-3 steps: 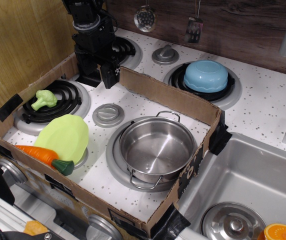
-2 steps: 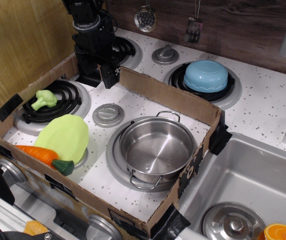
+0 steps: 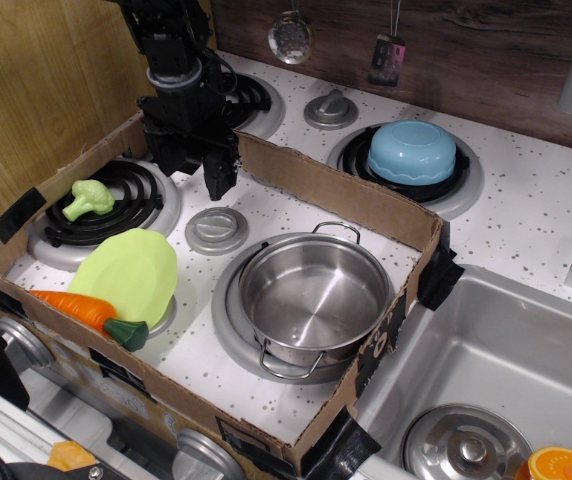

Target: Take carrot off plate

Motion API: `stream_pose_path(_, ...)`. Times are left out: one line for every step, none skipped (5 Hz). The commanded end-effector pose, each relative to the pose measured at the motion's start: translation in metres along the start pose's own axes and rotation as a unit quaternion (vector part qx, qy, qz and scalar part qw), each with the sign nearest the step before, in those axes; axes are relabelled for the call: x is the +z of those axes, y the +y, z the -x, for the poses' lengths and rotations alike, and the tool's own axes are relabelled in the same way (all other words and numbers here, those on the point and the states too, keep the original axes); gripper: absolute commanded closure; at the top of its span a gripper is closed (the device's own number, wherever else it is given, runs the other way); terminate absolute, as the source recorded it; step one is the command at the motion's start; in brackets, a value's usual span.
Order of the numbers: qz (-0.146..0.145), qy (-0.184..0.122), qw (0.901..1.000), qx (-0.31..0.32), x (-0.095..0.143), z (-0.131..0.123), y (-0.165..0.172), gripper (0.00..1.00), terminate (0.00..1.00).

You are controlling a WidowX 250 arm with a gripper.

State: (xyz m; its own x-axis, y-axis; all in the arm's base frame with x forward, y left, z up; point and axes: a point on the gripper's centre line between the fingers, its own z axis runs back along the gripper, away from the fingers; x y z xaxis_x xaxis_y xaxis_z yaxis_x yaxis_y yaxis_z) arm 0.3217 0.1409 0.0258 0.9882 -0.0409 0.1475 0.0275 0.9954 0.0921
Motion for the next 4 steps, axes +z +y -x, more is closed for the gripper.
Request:
stream_pose_path(-0.035,-0.035,0.9826,0.179,0.048,0.003,0.007,0.00,0.00)
stream_pose_path(-0.007,-0.013,0.9517,0.307,0.058,0.009,0.012,0.00,0.00)
stream_pose_path(0.001,0.022,0.9047,0.425,0.068,0.012,0.013,0.00,0.00)
stream_pose_path(-0.012,0.046,0.8442,0.534,0.077,0.023,0.008,0.00,0.00)
